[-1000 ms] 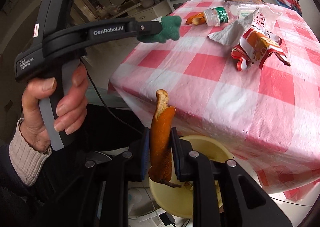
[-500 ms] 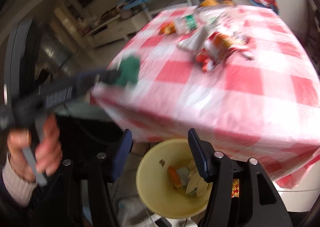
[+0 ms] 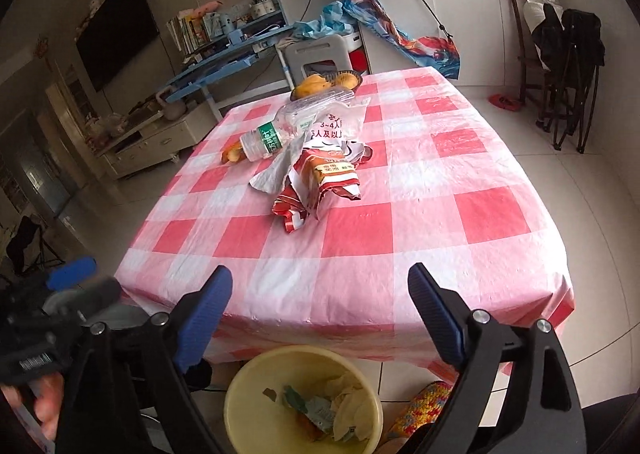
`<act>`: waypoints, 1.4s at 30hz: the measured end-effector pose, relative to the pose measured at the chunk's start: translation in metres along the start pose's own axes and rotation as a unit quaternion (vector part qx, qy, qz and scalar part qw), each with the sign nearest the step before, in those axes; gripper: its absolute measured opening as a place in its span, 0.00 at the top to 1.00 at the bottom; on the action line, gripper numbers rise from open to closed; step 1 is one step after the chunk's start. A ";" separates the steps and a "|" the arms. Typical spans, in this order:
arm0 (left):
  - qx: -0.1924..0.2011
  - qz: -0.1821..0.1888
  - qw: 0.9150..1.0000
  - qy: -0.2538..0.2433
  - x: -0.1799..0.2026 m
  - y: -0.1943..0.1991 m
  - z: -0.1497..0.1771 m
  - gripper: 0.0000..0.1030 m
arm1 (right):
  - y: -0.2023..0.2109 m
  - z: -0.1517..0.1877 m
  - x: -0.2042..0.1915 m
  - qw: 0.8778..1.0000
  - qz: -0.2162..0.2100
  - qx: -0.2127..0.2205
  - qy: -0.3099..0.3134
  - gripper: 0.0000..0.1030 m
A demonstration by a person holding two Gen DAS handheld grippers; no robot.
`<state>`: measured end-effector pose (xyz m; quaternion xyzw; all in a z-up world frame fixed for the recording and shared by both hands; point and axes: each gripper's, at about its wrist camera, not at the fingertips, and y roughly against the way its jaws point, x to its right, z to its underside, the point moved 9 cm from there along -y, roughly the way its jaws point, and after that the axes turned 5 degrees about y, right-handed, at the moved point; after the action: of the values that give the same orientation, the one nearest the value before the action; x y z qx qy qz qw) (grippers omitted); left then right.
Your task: Collect trash
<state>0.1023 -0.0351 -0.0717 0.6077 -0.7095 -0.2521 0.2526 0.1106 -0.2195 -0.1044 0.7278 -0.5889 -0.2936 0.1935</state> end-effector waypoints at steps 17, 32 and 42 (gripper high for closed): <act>0.097 -0.107 0.986 0.078 -0.076 0.021 -0.030 0.09 | -0.032 0.011 -0.031 0.991 0.083 -0.029 0.105 0.13; 0.099 -0.107 0.987 0.071 -0.068 0.019 -0.026 0.07 | -0.036 0.015 -0.041 0.984 0.116 -0.039 0.131 0.13; 0.090 -0.104 0.987 0.085 -0.074 0.014 -0.024 0.07 | -0.044 0.018 -0.052 0.982 0.121 -0.047 0.138 0.13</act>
<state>0.1180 0.0388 -0.0478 0.7173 -0.6386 -0.1595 0.2287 0.1249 -0.1575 -0.1350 0.6744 -0.6259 -0.1920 0.3414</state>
